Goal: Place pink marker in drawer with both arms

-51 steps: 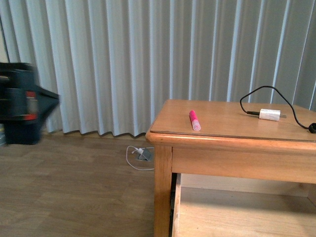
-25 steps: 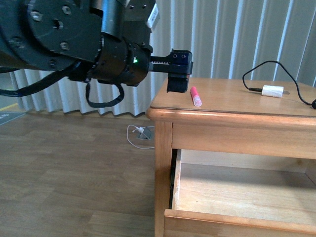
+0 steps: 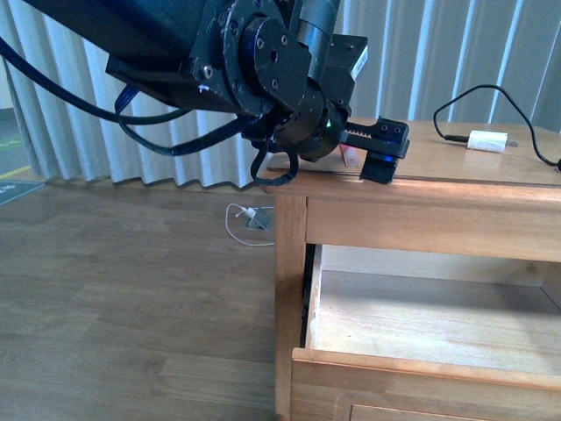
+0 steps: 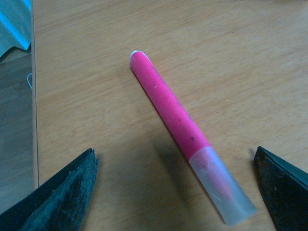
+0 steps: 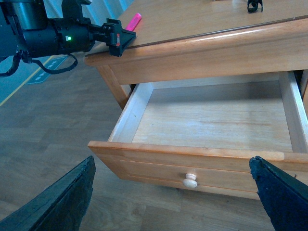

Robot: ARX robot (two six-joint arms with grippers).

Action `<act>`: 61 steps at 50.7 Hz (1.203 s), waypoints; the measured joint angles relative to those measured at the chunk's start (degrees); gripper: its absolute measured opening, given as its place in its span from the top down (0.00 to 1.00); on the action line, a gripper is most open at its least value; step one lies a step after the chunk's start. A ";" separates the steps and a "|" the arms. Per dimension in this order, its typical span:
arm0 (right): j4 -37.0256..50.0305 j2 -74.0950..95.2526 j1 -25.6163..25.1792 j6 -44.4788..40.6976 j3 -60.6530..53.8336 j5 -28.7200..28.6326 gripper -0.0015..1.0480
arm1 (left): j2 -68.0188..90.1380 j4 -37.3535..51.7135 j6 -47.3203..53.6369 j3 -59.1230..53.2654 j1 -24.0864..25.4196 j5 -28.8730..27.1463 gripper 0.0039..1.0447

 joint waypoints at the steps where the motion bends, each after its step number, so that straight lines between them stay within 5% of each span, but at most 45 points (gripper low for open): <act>1: 0.00 0.00 0.00 0.02 0.00 0.00 0.08 | 0.35 -0.55 0.26 0.68 0.00 -0.02 0.05; 16: 0.00 0.00 0.00 0.02 -0.02 0.00 0.08 | 1.29 -4.13 1.07 3.13 -0.26 -0.44 0.08; 44: 0.00 0.00 0.00 0.02 -0.02 0.00 0.08 | 0.46 -3.63 2.95 1.09 -0.04 -0.85 0.85; 61: 0.00 0.00 0.00 0.00 -0.02 0.00 0.08 | -7.23 8.83 5.70 -13.03 1.25 7.39 0.87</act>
